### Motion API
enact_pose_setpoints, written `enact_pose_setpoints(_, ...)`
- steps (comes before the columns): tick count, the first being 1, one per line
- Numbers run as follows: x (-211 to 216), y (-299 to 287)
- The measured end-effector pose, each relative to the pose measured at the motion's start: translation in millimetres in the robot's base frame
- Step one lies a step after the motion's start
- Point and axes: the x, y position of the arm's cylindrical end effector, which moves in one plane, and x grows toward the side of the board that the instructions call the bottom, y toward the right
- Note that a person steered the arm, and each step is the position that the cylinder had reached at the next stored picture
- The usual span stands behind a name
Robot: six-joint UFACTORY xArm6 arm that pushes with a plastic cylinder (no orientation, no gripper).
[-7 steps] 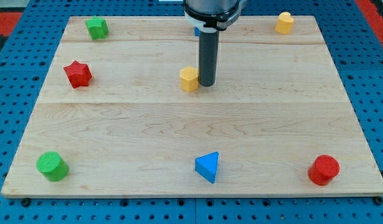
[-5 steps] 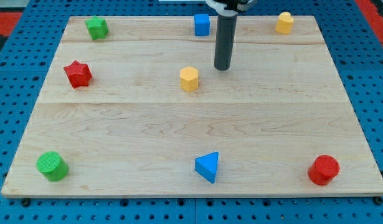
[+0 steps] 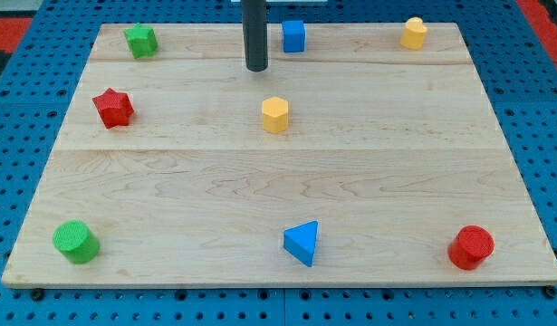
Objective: Move blue cube diagonally in between yellow blocks
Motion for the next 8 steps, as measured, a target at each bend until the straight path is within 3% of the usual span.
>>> enact_pose_setpoints(1,-2,-17)
enact_pose_setpoints(4,-89,-28)
enact_pose_setpoints(5,-93,-24)
enact_pose_setpoints(7,-91,57)
enact_pose_setpoints(8,-91,66)
